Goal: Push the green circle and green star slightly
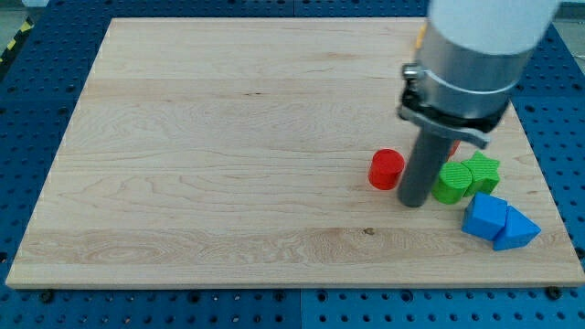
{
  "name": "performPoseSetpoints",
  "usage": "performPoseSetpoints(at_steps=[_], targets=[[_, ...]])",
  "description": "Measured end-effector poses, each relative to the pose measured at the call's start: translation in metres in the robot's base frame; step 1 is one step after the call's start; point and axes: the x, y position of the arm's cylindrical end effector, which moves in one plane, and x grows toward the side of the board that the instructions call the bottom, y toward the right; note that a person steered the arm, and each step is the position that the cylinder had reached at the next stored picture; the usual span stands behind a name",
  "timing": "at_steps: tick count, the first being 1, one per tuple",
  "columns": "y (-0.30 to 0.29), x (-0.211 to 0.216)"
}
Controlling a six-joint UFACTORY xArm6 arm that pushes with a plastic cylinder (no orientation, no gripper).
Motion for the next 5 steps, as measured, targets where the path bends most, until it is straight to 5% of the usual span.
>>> performPoseSetpoints(at_steps=[2, 5], targets=[[0.079, -0.03], [0.058, -0.036]])
